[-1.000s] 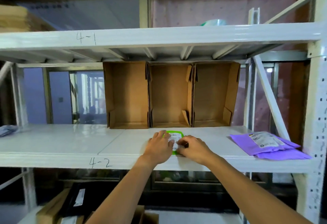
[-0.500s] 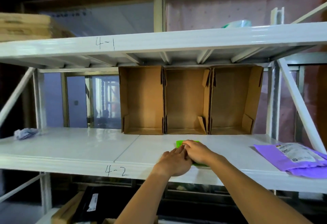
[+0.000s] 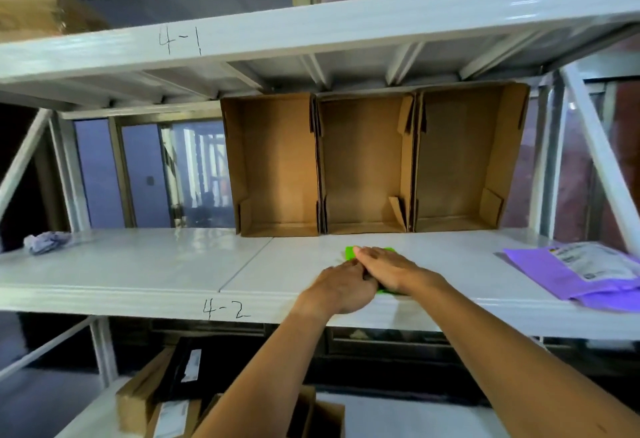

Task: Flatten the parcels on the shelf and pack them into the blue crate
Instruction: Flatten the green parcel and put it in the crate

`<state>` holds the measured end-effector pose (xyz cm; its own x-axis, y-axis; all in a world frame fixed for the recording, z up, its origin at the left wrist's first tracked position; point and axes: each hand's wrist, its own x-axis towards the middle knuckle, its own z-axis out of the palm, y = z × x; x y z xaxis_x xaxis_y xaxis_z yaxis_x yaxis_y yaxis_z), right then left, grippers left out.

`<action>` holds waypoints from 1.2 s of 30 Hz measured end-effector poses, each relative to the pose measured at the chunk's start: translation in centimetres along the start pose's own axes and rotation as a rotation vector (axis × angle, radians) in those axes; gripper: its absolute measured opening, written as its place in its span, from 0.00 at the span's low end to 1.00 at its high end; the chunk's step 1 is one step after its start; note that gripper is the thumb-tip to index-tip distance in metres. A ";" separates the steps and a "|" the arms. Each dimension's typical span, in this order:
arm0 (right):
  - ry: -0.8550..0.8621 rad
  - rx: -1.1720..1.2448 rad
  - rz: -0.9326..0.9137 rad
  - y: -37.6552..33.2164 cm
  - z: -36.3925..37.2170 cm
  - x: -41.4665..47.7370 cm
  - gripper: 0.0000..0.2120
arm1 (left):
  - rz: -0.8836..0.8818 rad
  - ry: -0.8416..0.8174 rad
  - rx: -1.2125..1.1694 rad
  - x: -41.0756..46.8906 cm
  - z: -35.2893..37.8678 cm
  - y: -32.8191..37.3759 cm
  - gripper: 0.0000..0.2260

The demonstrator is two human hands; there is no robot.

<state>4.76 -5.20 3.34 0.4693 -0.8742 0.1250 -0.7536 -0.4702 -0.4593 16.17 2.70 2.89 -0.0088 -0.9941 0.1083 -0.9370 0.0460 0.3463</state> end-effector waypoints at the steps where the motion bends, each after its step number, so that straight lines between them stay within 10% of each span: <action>1: 0.027 -0.026 -0.012 0.0 0.1 -0.3 0.29 | -0.035 0.034 -0.055 0.1 -0.2 -0.1 0.24; 10: 0.161 -0.295 -0.118 0.3 0.2 -1.0 0.20 | -0.104 0.433 -0.157 3.0 0.0 -0.5 0.15; 17: -0.072 -0.302 -0.067 1.3 -0.1 1.1 0.25 | 0.029 0.019 0.136 3.4 -0.1 -0.3 0.23; 36: -0.065 -0.454 -0.019 1.0 0.2 0.8 0.27 | 0.026 -0.037 0.294 5.4 0.2 -1.5 0.24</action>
<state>4.50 -6.38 2.79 0.5021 -0.8622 0.0671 -0.8631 -0.5044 -0.0234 17.42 -2.73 2.73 -0.0420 -0.9961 0.0772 -0.9972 0.0466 0.0580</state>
